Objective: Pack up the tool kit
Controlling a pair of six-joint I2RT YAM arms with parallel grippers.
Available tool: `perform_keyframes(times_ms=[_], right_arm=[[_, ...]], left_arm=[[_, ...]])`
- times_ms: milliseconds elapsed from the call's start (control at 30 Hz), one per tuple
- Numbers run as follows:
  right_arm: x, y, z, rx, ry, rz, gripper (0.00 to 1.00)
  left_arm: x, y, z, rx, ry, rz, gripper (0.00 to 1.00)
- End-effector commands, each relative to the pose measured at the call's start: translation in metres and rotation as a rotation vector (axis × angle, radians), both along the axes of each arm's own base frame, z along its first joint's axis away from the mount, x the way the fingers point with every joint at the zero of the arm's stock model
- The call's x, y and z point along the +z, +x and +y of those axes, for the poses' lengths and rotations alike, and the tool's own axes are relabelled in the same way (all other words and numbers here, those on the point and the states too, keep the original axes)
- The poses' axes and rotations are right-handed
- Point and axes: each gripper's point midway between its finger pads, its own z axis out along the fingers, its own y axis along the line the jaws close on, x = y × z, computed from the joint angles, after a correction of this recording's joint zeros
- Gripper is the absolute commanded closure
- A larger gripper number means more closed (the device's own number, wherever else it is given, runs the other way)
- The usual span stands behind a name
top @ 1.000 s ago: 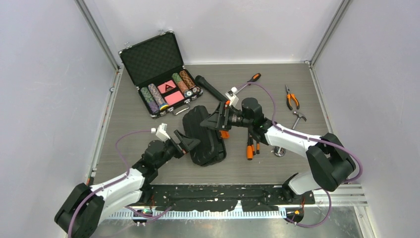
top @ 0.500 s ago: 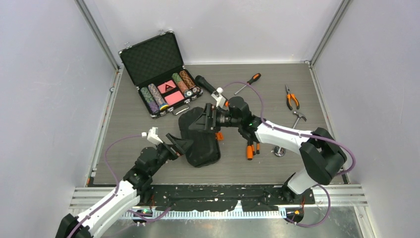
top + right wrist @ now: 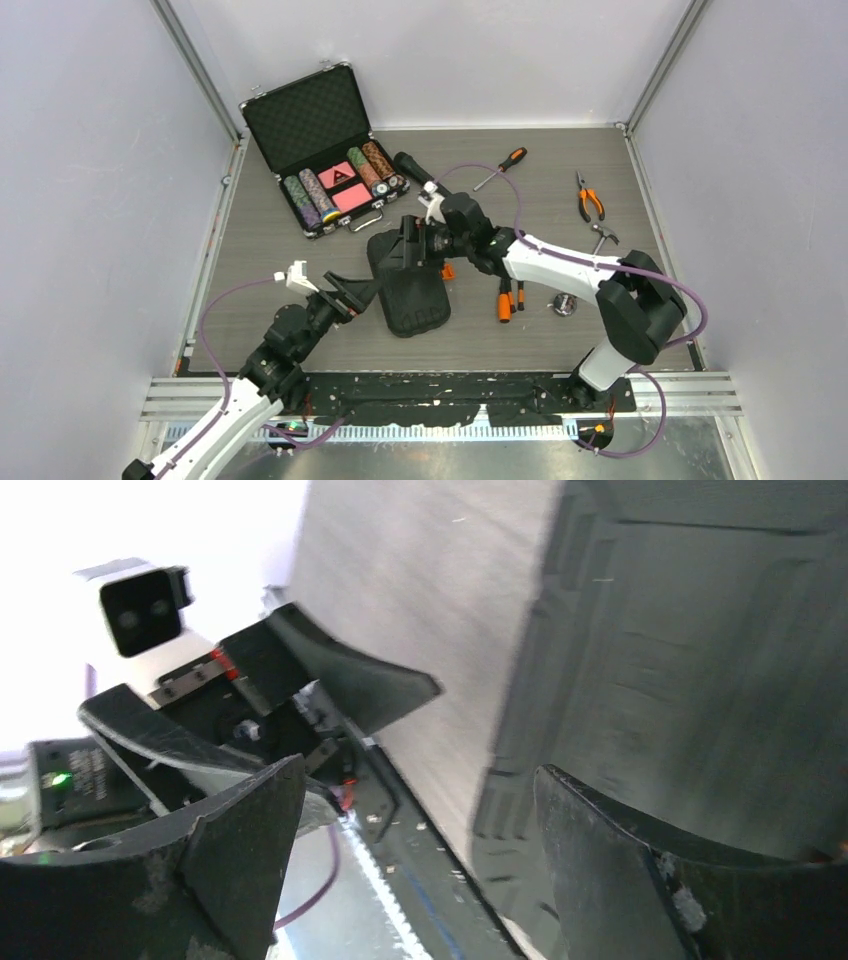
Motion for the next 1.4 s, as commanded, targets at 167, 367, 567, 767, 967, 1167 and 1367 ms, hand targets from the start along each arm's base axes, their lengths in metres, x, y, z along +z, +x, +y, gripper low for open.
perform_keyframes(times_ms=[167, 367, 567, 767, 967, 1167, 1367], right_arm=[[-0.019, 0.067, -0.096, -0.224, -0.258, -0.146, 0.05], [-0.033, 0.078, -0.091, -0.183, -0.249, -0.135, 0.03], [-0.043, 0.078, -0.075, -0.13, -0.192, -0.102, 0.03], [-0.04, 0.079, -0.061, -0.097, -0.121, -0.095, 0.03], [-0.053, 0.081, -0.057, -0.088, -0.116, -0.065, 0.04], [-0.06, 0.08, -0.057, -0.089, -0.133, -0.062, 0.04], [-0.073, 0.083, -0.064, -0.115, -0.191, -0.05, 0.04]], left_arm=[[0.007, 0.009, -0.02, -0.065, 0.005, 0.023, 0.0], [0.001, 0.026, -0.016, -0.033, 0.005, 0.079, 0.14], [-0.039, 0.035, 0.018, 0.076, 0.088, 0.254, 0.54], [-0.066, 0.032, 0.012, 0.026, 0.116, 0.356, 0.78], [-0.078, 0.035, -0.009, -0.08, 0.108, 0.406, 0.86], [-0.085, 0.038, -0.024, -0.156, 0.074, 0.432, 0.89], [-0.087, 0.042, -0.029, -0.173, 0.073, 0.437, 0.89]])
